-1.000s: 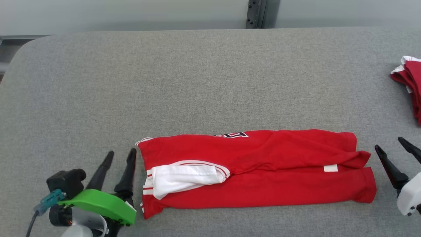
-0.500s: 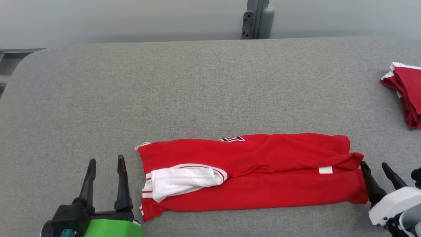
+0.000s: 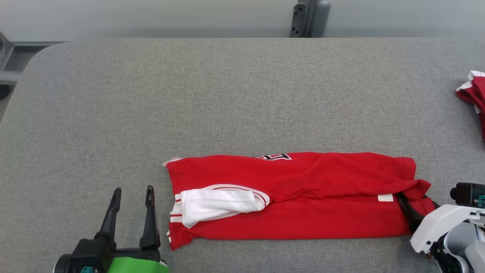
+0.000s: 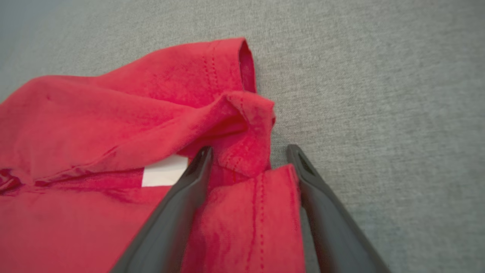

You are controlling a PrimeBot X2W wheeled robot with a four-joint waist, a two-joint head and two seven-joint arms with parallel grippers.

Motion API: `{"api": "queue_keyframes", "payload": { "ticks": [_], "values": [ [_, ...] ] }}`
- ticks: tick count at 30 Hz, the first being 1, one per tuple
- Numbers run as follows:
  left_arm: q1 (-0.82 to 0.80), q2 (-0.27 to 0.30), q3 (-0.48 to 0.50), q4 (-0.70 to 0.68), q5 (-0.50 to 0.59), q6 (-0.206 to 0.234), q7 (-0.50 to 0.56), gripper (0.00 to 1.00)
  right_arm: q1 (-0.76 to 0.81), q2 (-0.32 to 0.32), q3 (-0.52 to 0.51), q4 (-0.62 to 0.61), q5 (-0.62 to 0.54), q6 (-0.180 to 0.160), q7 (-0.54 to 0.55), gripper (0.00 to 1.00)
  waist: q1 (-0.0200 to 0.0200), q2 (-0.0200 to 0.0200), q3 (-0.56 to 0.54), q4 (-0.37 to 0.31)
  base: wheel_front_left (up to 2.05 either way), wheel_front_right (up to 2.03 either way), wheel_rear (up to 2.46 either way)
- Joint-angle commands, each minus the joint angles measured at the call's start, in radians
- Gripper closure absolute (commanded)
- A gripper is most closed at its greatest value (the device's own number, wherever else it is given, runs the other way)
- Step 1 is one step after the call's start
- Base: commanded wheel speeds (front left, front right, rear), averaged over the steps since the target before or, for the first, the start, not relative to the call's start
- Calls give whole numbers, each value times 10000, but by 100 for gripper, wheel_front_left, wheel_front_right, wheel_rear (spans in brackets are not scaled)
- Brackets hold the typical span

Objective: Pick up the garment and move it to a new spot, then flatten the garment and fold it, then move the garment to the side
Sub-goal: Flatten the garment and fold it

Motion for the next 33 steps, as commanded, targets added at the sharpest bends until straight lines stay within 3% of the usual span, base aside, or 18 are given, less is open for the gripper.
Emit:
{"api": "queue_keyframes", "payload": {
  "ticks": [1, 5, 6, 7, 8, 23, 33],
  "values": [
    [-57, -22, 85, 26, 97, -36, -26, 0, 81, 20, 142, 32, 98, -7, 61, 0, 0, 0, 69, 11, 0, 0, 0],
    [-170, -32, 127, 35, 4, -77, -27, 0, -135, 134, 452, 65, 455, -1, 44, 0, 0, 0, 212, -14, 0, 0, 0],
    [-222, -32, 92, 44, -39, -64, -27, 0, -171, 178, 550, 56, 609, -1, 31, 44, 0, 0, 239, -7, 0, 0, 0],
    [-265, -33, 44, 53, -62, -44, -27, 0, -206, 201, 644, 26, 764, -1, -5, 56, 0, 0, 257, 4, 0, 0, 0],
    [-292, -32, 12, 58, -79, -26, -27, 0, -229, 213, 698, 18, 915, -1, -57, 100, 0, 0, 271, 13, 0, 0, 0],
    [-196, -31, -9, 75, -252, 157, -27, 0, -511, -973, 771, 246, 2555, -7, -1635, 100, 0, 0, 197, -98, 0, 0, 0],
    [-269, -32, 51, -23, -284, 77, -28, 0, -404, -2378, 496, 215, 2862, -7, -2060, 100, 0, 0, 307, -276, 0, 0, 0]
  ]
}}
